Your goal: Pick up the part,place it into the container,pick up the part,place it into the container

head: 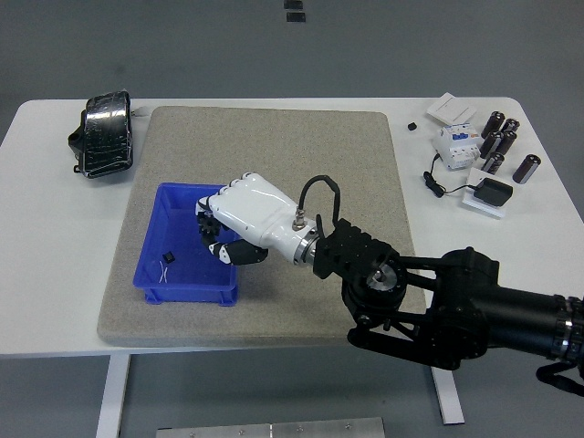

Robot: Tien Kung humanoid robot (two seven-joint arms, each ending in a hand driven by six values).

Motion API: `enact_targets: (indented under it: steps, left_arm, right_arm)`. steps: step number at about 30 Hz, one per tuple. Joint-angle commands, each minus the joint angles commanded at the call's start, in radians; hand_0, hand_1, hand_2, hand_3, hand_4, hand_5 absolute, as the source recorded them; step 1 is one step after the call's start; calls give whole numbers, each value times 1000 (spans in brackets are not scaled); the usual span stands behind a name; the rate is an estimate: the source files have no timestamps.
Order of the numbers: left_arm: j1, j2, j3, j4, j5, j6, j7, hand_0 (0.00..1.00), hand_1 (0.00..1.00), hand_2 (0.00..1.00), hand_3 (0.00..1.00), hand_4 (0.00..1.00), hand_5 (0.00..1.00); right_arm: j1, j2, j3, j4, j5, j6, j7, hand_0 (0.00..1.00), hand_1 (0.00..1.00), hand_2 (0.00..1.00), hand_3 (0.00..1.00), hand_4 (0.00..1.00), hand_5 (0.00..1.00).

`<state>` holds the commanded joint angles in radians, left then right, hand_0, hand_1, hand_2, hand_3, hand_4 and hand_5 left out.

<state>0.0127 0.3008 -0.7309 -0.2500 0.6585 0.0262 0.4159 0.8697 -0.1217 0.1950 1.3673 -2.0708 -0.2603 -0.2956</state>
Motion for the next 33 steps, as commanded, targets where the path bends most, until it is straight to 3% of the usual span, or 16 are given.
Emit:
enact_targets:
  steps: [1, 6, 7, 12, 13, 18, 19, 24, 25, 30, 31, 33]
  left_arm:
    - [-1, 0, 0, 0, 0, 0, 0, 693, 678, 667, 583, 746, 276]
    - [-2, 2, -4, 0, 7, -2, 3, 693, 678, 667, 583, 746, 276]
    - [-2, 2, -4, 0, 8, -2, 3, 693, 678, 668, 583, 747, 278]
    - [-3, 1, -4, 0, 8, -2, 3, 693, 678, 668, 583, 747, 278]
    - [-3, 1, -3, 0, 8, -2, 3, 693, 679, 667, 583, 747, 278]
    - [-6, -1, -2, 0, 6, -2, 1, 693, 679, 667, 583, 747, 278]
    - [-6, -1, -2, 0, 6, -2, 1, 693, 679, 667, 581, 747, 277]
    - [-7, -1, -3, 0, 7, -3, 2, 693, 679, 667, 581, 747, 277]
    - [-8, -2, -3, 0, 8, -3, 2, 692, 679, 666, 576, 746, 274]
    - [-6, -3, -3, 0, 8, -3, 2, 692, 679, 666, 576, 746, 274]
    - [-6, -4, -4, 0, 9, -3, 2, 693, 678, 665, 576, 740, 265]
    - [-4, -5, -5, 0, 9, -4, 3, 693, 678, 665, 576, 740, 265]
  right_arm:
    - [4, 15, -11, -12, 0, -5, 1, 309, 478, 468, 595, 428, 282]
    - [8, 63, -46, -89, 11, -14, 3, 309, 478, 468, 595, 428, 282]
    - [5, 69, -50, -106, 15, -11, 1, 335, 559, 606, 651, 479, 301]
    - [-6, 82, -56, -148, 28, 21, -9, 335, 559, 606, 651, 479, 301]
    - [-7, 83, -57, -150, 30, 26, -11, 525, 761, 781, 718, 711, 410]
    - [-13, 86, -56, -144, 42, 42, -18, 525, 761, 781, 718, 711, 410]
    - [-14, 85, -54, -139, 47, 44, -18, 681, 871, 893, 861, 774, 415]
    - [-14, 76, -36, -101, 74, 43, -16, 681, 871, 893, 861, 774, 415]
    - [-14, 74, -30, -92, 83, 39, -13, 697, 885, 908, 886, 854, 453]
    - [-37, 46, 34, -33, 163, -4, 6, 697, 885, 908, 886, 854, 453]
    - [-44, 37, 53, -22, 177, -15, 8, 613, 813, 838, 826, 857, 457]
    - [-58, 10, 101, -2, 192, -39, 5, 613, 813, 838, 826, 857, 457]
